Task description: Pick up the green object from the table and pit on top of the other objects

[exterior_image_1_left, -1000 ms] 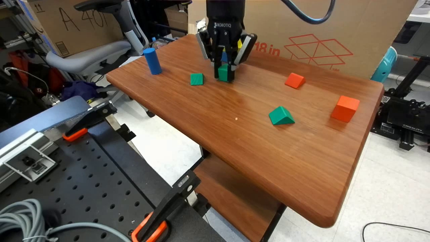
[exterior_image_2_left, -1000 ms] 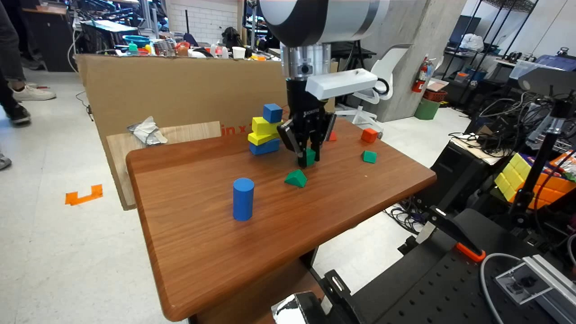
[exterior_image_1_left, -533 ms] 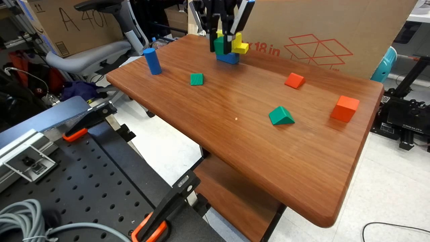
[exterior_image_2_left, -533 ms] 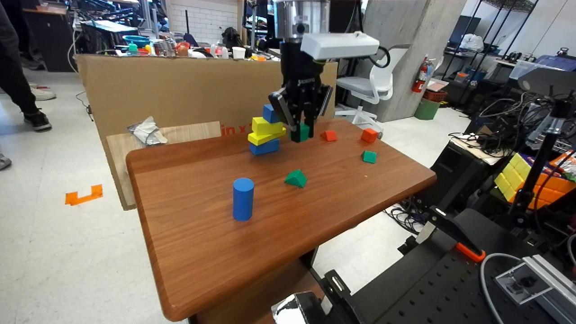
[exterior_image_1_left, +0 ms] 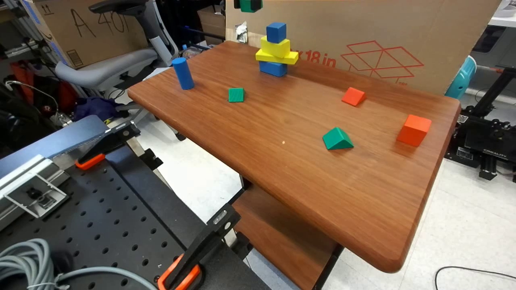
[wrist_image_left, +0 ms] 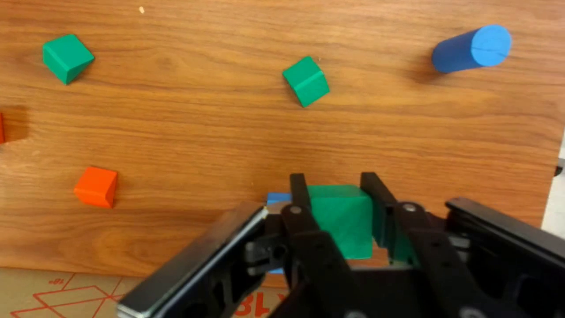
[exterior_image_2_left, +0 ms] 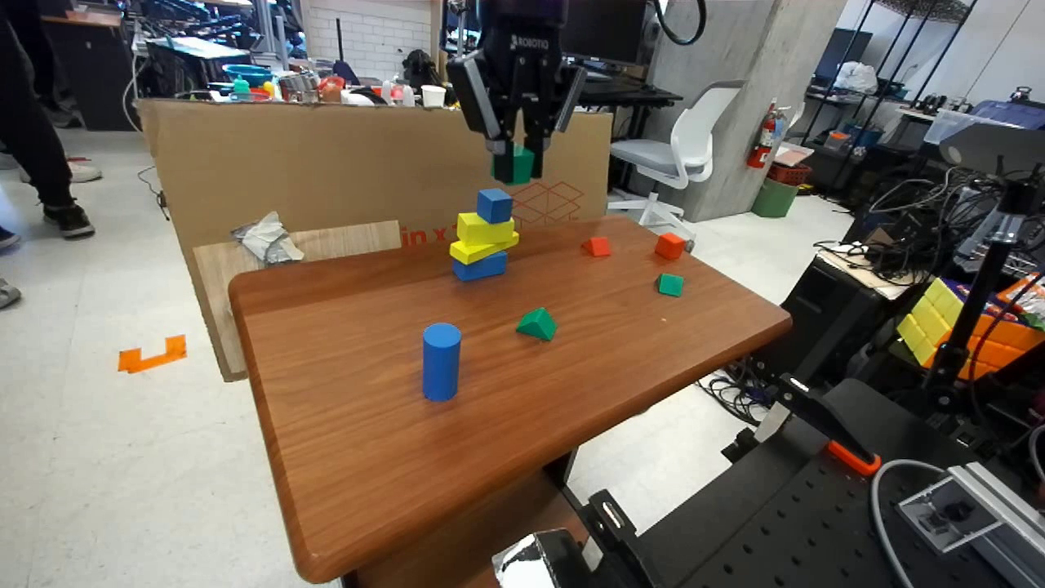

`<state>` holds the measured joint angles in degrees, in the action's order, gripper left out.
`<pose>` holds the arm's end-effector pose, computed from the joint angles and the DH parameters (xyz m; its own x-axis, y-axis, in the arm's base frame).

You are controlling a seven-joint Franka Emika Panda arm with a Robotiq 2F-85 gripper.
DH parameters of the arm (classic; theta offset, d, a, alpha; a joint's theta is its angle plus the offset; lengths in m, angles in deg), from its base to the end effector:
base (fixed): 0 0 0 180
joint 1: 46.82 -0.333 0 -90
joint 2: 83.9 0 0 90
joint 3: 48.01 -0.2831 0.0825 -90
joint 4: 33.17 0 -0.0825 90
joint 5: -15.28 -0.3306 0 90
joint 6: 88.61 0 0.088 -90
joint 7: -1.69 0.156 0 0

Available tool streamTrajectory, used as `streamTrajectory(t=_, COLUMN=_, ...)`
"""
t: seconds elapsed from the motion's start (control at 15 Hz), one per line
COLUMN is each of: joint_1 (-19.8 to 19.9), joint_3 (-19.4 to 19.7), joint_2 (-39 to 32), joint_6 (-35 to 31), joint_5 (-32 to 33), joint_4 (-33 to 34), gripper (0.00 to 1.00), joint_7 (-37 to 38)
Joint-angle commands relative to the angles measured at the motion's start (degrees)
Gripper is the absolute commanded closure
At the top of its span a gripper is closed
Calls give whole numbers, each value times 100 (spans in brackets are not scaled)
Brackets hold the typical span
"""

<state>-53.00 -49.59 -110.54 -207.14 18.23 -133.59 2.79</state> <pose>0.5736 0.0726 0.2485 0.9794 0.1378 -0.1478 0.1440 -0.9891 0.0316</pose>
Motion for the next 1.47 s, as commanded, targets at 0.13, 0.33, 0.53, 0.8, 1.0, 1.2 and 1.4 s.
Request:
streamTrajectory(t=0.13, joint_1=87, joint_3=-72, joint_2=-109, joint_6=319, joint_5=-132, joint_4=581, gripper=91, joint_7=-25)
streamTrajectory(t=0.33, joint_1=128, joint_3=-37, joint_2=-230, joint_6=385, joint_5=-123, joint_4=783, gripper=91, joint_7=6)
streamTrajectory(t=0.53, joint_1=197, joint_3=-24, joint_2=-420, joint_6=510, joint_5=-141, joint_4=990, gripper=91, joint_7=-10)
streamTrajectory(t=0.8, joint_1=241, joint_3=-17, joint_2=-697, joint_6=574, joint_5=-143, joint_4=1265, gripper=91, joint_7=21)
streamTrajectory(t=1.0, joint_1=227, joint_3=-18, joint_2=-875, joint_6=555, joint_5=-118, joint_4=1402, gripper=91, joint_7=33)
streamTrajectory(t=1.2, joint_1=221, joint_3=-22, joint_2=-999, joint_6=547, joint_5=-123, joint_4=1495, gripper=91, joint_7=33)
streamTrajectory(t=1.4, joint_1=216, joint_3=-19, joint_2=-1069, joint_6=537, joint_5=-115, joint_4=1548, gripper=91, joint_7=37)
